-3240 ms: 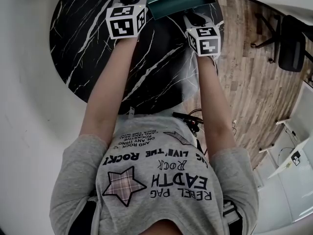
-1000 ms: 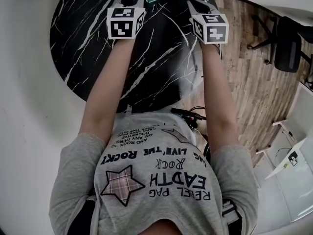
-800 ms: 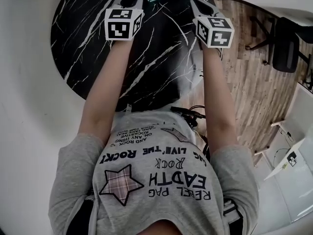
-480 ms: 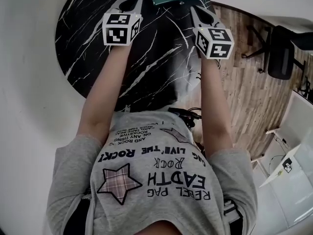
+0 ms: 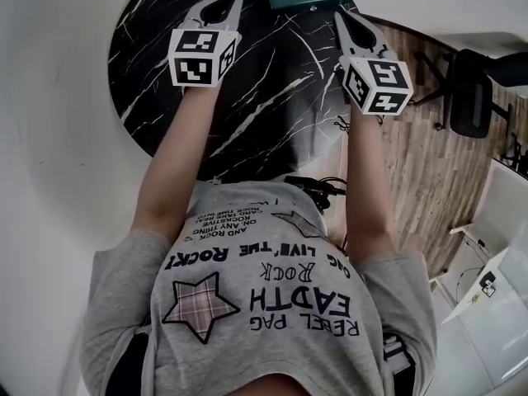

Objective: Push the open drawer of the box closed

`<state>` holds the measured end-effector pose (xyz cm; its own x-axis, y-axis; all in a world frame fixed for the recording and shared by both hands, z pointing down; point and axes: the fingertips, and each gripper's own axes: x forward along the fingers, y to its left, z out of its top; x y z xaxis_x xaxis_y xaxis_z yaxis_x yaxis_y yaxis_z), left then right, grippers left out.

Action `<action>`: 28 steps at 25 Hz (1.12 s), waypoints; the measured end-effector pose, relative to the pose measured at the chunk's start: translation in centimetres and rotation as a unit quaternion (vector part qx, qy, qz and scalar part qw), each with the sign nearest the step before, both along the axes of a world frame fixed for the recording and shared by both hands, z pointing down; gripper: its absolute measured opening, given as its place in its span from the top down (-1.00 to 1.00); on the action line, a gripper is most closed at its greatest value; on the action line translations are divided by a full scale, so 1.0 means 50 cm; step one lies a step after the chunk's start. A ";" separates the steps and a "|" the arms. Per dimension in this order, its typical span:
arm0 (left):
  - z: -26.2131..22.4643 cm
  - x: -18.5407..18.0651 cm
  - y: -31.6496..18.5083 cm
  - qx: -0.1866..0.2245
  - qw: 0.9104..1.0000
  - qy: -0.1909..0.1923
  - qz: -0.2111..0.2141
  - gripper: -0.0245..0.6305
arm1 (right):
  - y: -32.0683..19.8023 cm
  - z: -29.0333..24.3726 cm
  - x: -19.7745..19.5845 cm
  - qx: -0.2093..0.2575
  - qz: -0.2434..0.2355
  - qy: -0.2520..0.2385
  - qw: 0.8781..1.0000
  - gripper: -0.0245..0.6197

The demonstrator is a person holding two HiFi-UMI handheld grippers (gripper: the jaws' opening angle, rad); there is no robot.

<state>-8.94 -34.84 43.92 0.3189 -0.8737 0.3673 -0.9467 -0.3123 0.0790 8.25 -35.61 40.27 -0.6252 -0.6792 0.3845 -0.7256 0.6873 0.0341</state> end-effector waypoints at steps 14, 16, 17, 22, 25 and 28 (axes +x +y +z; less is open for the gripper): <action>-0.126 -0.044 0.133 0.059 0.998 0.013 -0.002 0.90 | 0.137 -0.151 -0.017 0.066 0.017 -0.026 0.997 0.88; -0.145 -0.052 0.153 0.067 0.998 0.013 0.000 0.90 | 0.153 -0.172 -0.015 0.076 0.022 -0.026 0.997 0.88; -0.154 -0.055 0.163 0.071 0.997 0.013 0.001 0.90 | 0.162 -0.183 -0.014 0.082 0.024 -0.024 0.996 0.89; -0.212 -0.081 0.199 0.099 0.995 0.016 0.001 0.90 | 0.206 -0.241 -0.016 0.105 0.030 -0.025 0.994 0.88; -0.245 -0.097 0.218 0.115 0.993 0.018 0.002 0.90 | 0.233 -0.272 -0.020 0.115 0.031 -0.035 0.992 0.88; -0.277 -0.109 0.239 0.132 0.991 0.019 0.006 0.90 | 0.264 -0.303 -0.021 0.123 0.032 -0.049 0.991 0.88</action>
